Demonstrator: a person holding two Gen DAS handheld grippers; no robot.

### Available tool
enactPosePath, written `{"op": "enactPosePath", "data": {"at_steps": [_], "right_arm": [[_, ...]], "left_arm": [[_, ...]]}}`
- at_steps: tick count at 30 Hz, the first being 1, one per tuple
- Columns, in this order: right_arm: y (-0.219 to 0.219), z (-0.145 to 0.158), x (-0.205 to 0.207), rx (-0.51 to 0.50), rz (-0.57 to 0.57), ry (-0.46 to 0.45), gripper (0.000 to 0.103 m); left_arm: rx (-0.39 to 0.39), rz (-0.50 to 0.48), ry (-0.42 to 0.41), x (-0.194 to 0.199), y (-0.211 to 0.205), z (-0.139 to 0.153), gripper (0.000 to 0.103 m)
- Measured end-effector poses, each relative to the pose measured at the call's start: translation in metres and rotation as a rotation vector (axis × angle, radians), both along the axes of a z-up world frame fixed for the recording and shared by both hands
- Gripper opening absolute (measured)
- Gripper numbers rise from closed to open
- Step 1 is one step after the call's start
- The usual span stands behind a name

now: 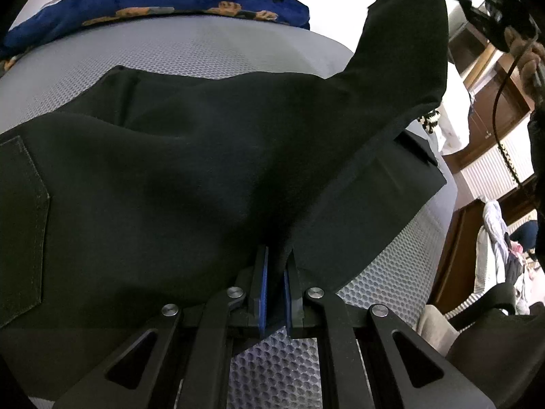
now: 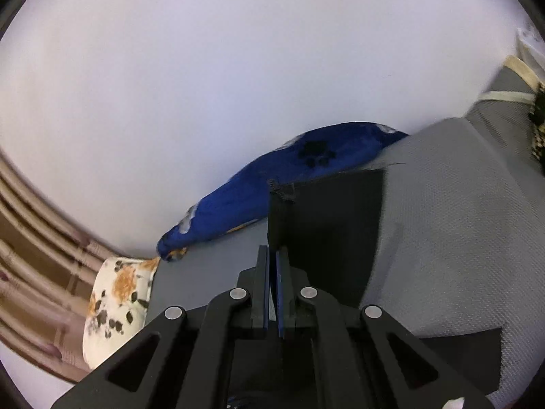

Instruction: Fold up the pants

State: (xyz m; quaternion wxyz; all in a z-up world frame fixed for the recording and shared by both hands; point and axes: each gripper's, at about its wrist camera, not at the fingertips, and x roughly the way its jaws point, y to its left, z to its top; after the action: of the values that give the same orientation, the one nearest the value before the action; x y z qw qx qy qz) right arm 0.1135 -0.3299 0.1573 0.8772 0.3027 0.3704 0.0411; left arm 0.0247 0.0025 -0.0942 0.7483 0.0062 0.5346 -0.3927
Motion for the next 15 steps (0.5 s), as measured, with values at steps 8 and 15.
{"op": "enactPosePath", "data": {"at_steps": [8, 15], "right_arm": [[0.055, 0.051, 0.002, 0.001, 0.118, -0.101, 0.004], [0.08, 0.049, -0.025, 0.008, 0.206, -0.093, 0.004]], "left_arm": [[-0.011, 0.015, 0.003, -0.001, 0.002, -0.001, 0.008], [-0.034, 0.024, 0.014, 0.0, 0.005, -0.003, 0.008]]}}
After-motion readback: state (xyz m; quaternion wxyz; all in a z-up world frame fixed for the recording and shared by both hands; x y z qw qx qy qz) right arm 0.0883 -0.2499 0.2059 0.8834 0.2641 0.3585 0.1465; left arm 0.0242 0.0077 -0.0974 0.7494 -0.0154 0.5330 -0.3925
